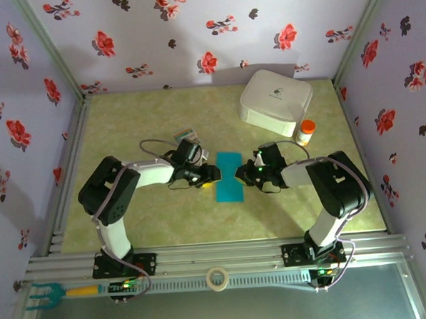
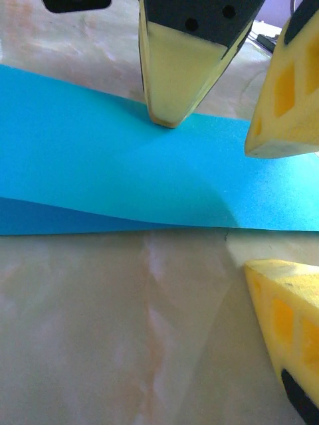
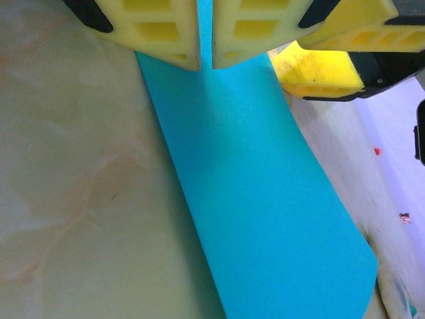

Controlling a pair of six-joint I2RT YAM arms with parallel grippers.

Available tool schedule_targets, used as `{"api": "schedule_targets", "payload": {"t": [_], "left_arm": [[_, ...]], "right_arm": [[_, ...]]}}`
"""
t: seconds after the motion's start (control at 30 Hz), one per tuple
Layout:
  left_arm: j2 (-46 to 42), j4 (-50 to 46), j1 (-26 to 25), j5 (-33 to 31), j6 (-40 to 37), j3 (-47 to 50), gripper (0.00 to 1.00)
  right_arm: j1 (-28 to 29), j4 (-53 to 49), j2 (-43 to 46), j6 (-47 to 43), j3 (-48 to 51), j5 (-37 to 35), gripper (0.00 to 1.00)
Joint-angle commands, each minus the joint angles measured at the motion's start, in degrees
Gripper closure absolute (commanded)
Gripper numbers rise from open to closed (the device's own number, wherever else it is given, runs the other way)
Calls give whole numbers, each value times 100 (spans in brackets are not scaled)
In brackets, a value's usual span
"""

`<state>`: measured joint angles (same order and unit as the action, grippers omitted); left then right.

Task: Fold a paper plane with a square sheet of paper (pick it up from the middle)
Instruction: Third fold the triangle at the center of the table.

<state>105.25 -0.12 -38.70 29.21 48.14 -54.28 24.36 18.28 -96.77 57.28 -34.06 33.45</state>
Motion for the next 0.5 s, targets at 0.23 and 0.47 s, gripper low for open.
{"api": "schedule_targets", "payload": {"t": [0.23,0.47], "left_arm": [[283,255,21,306,150,-111,62],[329,457,20,412,242,-56,65]], "right_arm": [[-53,30,-164,47,119,-10,86],[-58,1,-181,47,117,-18,86]]}}
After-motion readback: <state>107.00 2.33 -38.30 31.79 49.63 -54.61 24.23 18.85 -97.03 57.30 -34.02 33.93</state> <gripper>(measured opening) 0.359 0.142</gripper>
